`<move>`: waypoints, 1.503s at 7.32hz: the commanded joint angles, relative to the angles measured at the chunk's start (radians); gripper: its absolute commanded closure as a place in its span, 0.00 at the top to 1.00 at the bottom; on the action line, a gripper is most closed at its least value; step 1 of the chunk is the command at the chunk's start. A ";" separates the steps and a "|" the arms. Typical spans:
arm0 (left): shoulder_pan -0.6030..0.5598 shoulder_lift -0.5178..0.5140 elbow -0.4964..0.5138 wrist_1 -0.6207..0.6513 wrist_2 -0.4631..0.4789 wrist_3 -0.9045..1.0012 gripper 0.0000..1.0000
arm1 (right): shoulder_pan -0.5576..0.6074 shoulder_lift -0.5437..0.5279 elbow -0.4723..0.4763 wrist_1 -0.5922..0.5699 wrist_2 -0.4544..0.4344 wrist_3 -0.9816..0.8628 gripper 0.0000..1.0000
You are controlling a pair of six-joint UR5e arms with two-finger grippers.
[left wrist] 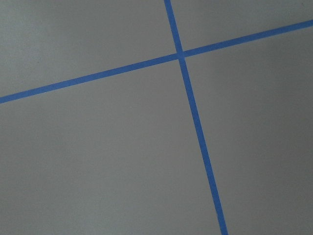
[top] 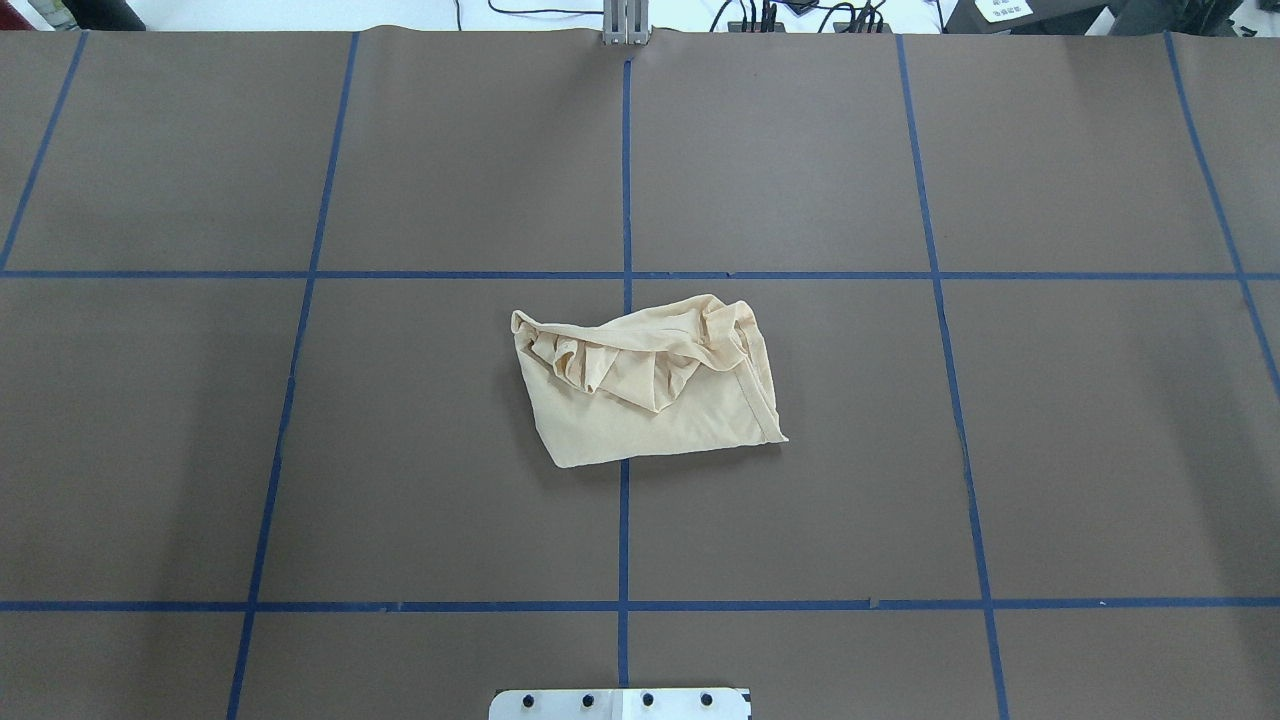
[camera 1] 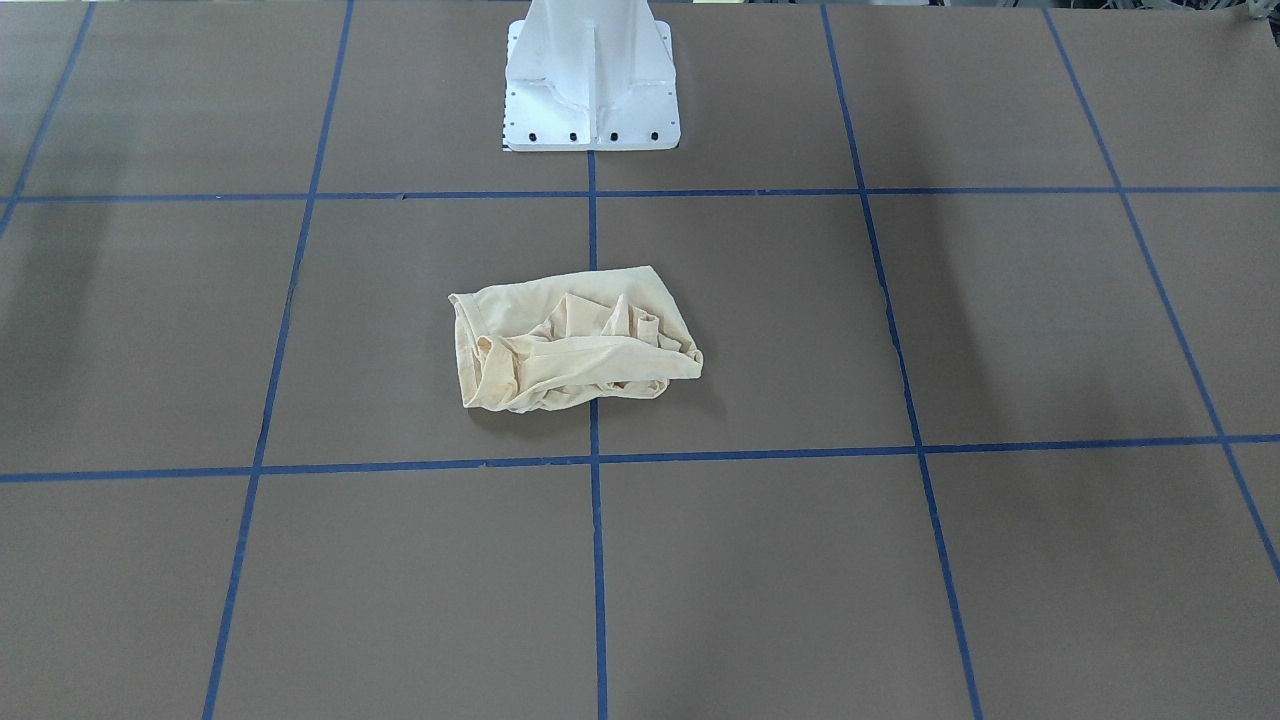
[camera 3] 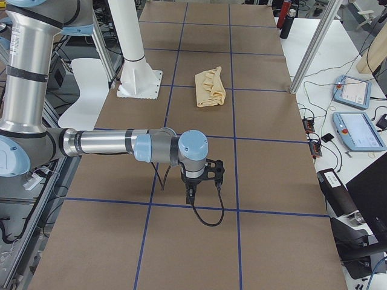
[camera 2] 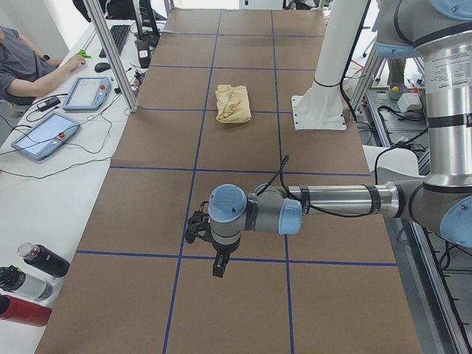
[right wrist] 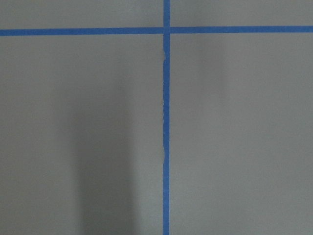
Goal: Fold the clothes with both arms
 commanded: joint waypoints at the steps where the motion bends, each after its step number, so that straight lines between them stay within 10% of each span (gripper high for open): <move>1: 0.002 -0.001 -0.001 -0.004 0.001 0.002 1.00 | 0.001 -0.006 -0.009 0.042 0.001 -0.002 1.00; 11: 0.002 -0.014 -0.066 -0.056 -0.008 0.004 1.00 | -0.002 -0.049 -0.035 0.041 -0.012 -0.007 1.00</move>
